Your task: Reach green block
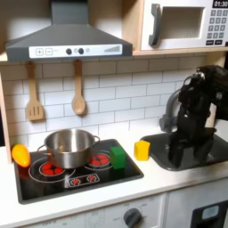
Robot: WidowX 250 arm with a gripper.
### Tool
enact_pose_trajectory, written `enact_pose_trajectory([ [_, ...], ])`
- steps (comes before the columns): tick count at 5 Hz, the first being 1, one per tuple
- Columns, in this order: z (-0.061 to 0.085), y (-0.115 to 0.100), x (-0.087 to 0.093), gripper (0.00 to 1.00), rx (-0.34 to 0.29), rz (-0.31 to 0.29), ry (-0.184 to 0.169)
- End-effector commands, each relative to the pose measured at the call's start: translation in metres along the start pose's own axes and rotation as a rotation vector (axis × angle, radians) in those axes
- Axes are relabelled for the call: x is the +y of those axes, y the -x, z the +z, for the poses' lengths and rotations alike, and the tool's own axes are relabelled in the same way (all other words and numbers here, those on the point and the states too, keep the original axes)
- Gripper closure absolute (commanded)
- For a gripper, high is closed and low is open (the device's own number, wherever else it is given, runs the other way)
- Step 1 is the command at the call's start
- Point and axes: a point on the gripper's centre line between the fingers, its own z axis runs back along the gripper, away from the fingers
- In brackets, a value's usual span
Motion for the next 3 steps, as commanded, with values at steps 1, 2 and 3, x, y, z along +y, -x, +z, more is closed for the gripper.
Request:
enact_pose_trajectory([
  [1, -0.005, -0.024, 0.020, 0.00, -0.018, 0.015, -0.018],
  [2, -0.009, -0.035, 0.025, 0.00, -0.021, 0.014, -0.021],
  [3, -0.011, -0.047, 0.029, 0.00, -0.032, 0.002, -0.022],
])
